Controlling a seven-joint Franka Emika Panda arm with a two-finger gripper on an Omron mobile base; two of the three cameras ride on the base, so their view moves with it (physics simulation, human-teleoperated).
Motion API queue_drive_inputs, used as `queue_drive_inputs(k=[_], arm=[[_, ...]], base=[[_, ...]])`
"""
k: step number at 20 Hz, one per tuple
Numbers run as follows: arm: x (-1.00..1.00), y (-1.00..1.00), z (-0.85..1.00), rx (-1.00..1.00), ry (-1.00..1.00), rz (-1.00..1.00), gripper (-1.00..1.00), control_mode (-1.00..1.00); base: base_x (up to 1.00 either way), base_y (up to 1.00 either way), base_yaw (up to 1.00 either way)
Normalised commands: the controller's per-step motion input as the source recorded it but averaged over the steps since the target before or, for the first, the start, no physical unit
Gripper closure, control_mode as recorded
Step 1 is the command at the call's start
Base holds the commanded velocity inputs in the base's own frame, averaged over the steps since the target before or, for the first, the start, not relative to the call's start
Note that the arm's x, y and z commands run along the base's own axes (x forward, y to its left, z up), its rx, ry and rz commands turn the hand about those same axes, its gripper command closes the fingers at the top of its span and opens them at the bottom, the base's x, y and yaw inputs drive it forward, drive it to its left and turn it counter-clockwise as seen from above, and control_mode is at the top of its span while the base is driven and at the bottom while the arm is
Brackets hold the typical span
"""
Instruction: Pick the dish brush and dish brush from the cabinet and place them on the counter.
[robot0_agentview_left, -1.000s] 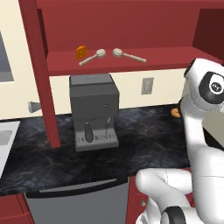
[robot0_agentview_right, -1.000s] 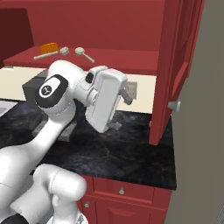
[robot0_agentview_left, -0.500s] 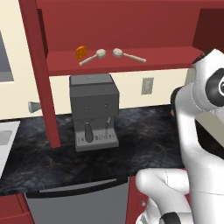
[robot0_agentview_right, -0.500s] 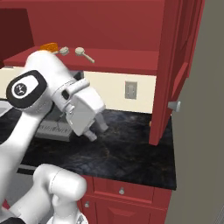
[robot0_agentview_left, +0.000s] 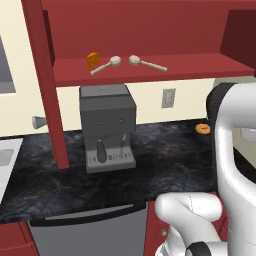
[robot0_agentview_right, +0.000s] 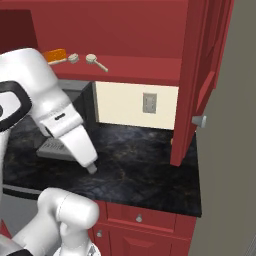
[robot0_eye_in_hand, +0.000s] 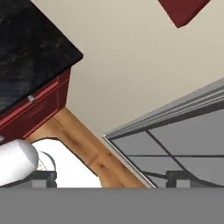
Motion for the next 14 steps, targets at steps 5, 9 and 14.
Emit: queue_drive_inputs(k=[5,9,14], arm=[[0.22,0.41,-0.02,0.08,-0.16,0.28,-1.00,-1.00],[0.36,0.01,0.01,0.12,-0.07,0.26,-1.00,-1.00],[0.13,0.04,-0.16,0.02,0.06,0.37,-1.00,-1.00]], base=[[0.00,0.00,0.00],[0.00,0.00,0.00],[0.00,0.00,0.00]])
